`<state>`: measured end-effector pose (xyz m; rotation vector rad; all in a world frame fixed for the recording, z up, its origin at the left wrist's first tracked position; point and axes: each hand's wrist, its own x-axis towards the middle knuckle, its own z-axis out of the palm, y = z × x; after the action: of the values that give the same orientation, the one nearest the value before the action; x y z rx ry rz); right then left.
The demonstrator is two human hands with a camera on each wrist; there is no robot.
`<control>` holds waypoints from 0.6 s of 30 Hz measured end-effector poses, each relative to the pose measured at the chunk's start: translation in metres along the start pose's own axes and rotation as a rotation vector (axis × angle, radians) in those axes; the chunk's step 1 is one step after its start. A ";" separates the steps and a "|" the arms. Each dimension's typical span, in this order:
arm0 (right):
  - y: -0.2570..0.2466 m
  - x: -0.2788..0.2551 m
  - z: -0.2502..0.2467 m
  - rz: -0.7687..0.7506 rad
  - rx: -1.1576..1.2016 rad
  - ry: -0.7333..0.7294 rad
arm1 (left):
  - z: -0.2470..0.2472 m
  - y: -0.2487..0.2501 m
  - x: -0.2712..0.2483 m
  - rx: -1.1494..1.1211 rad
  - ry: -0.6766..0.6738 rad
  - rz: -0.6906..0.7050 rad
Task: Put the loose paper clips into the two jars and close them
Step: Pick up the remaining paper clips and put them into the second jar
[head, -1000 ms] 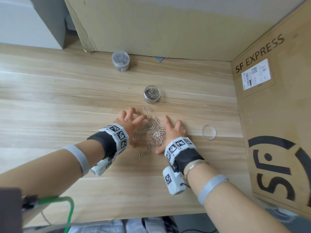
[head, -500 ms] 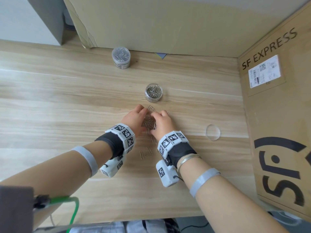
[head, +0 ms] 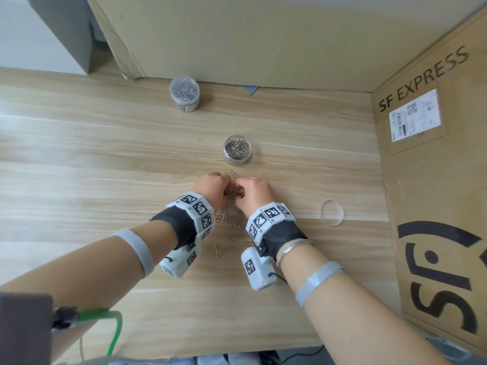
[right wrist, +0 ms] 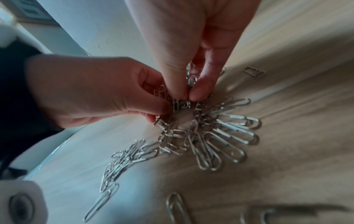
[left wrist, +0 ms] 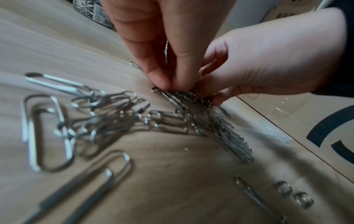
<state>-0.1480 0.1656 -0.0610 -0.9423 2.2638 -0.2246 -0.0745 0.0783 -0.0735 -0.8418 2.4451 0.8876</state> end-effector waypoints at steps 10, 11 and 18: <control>-0.015 0.013 -0.042 -0.075 0.018 0.044 | -0.023 -0.003 0.001 -0.145 0.089 -0.051; -0.018 0.017 -0.048 -0.087 0.014 0.036 | -0.027 -0.003 0.001 -0.170 0.103 -0.063; -0.026 0.051 -0.079 -0.086 0.087 0.111 | -0.070 -0.002 0.018 -0.193 0.205 -0.068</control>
<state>-0.2103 0.1045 -0.0171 -1.0049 2.2954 -0.4190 -0.0980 0.0228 -0.0341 -1.1286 2.5129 1.0717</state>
